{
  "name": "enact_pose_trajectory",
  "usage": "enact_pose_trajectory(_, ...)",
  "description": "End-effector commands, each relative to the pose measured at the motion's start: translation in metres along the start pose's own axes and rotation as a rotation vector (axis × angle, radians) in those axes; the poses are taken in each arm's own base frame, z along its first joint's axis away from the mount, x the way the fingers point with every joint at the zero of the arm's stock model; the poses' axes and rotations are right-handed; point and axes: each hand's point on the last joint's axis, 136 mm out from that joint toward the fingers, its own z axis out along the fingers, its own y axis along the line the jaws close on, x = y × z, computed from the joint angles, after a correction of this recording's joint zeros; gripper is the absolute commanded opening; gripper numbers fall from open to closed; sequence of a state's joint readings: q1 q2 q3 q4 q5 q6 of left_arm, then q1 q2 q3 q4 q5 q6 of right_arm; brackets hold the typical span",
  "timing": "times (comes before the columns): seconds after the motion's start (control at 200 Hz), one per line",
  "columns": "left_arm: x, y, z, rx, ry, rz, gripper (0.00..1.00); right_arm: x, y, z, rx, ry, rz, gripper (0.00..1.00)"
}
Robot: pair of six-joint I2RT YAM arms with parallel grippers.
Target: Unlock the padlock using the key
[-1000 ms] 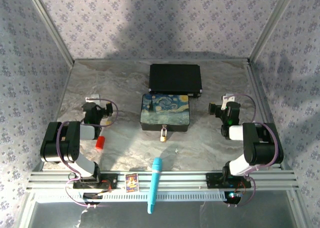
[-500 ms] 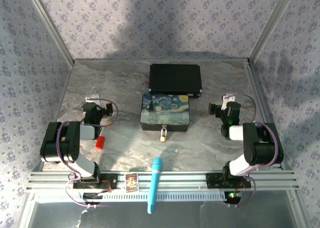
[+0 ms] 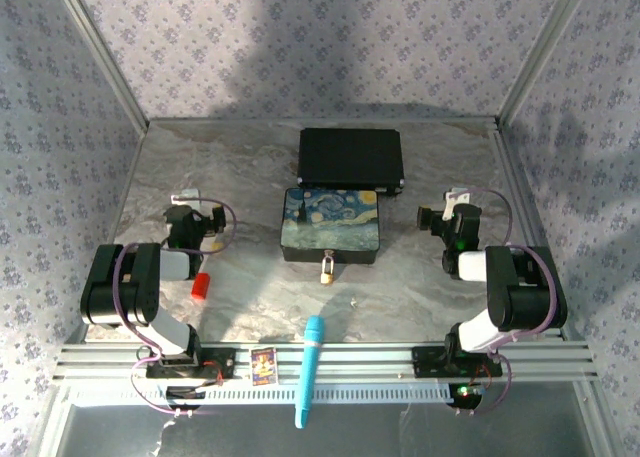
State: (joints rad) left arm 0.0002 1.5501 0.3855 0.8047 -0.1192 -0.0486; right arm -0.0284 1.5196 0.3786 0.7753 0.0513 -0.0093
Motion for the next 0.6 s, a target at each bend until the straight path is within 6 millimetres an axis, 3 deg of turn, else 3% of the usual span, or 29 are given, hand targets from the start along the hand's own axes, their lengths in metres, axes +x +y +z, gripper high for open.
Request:
enact_pose_trajectory(0.0,-0.021,-0.001,0.001,0.013,-0.054,0.001,1.00,-0.011,-0.001,0.002,-0.002,-0.027,-0.012,0.99)
enact_pose_trajectory(0.47,-0.025,-0.002,-0.002,0.022,-0.061,-0.002,1.00,-0.014,-0.002,0.000,-0.002,-0.031,-0.002,0.99)
enact_pose_trajectory(0.6,-0.040,0.015,-0.017,-0.072,-0.079,-0.036,1.00,-0.030,-0.004,-0.007,0.005,-0.030,-0.002,0.99)
